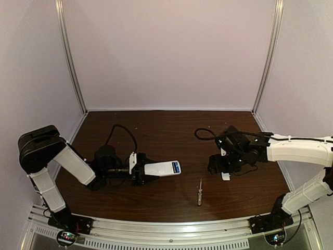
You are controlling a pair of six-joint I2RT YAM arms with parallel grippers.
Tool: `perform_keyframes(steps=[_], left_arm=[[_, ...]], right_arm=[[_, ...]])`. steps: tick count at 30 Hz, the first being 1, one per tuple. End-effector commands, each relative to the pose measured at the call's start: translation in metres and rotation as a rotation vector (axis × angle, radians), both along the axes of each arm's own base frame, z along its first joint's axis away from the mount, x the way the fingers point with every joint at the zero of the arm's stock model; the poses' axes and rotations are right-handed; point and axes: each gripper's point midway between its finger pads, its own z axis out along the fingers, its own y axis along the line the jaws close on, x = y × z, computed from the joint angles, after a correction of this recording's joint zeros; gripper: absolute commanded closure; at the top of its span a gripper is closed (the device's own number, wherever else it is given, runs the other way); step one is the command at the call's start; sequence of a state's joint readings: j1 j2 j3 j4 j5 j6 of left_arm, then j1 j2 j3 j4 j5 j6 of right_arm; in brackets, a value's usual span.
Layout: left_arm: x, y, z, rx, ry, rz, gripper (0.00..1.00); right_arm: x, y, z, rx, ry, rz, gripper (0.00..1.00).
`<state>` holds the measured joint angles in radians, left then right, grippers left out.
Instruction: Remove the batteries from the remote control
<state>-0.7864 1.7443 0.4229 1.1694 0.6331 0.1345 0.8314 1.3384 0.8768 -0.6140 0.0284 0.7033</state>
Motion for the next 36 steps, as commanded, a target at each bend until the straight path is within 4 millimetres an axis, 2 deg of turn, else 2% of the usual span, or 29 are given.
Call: perform_keyframes(steps=[1,8,13,18,23,29,33,36], left_arm=[[-0.01,-0.001,0.014,-0.042,-0.169,-0.07,1.0],[-0.023,-0.003,0.005,-0.014,-0.225,-0.07,1.0],[-0.034,-0.003,0.0,-0.008,-0.242,-0.078,1.0],[-0.041,-0.003,-0.007,0.008,-0.252,-0.074,1.0],[-0.041,0.001,-0.008,0.003,-0.249,-0.048,1.0],[-0.042,-0.002,-0.02,0.021,-0.155,-0.059,1.0],[-0.036,-0.009,-0.027,0.048,-0.034,-0.047,1.0],[-0.031,-0.014,-0.041,0.103,0.043,-0.043,1.0]], right_arm=[[-0.023,0.016,0.0,0.057,0.035,0.026,0.26],[-0.052,0.035,-0.007,0.05,0.013,0.027,0.15],[-0.076,0.047,-0.026,0.039,0.009,0.032,0.14],[-0.089,0.054,-0.04,0.02,-0.016,0.017,0.16],[-0.09,0.056,-0.048,0.007,-0.046,-0.003,0.19],[-0.087,0.056,-0.058,-0.026,-0.065,-0.013,0.21],[-0.081,0.05,-0.049,-0.042,-0.107,-0.023,0.2],[-0.079,0.048,-0.038,-0.03,-0.136,-0.017,0.19]])
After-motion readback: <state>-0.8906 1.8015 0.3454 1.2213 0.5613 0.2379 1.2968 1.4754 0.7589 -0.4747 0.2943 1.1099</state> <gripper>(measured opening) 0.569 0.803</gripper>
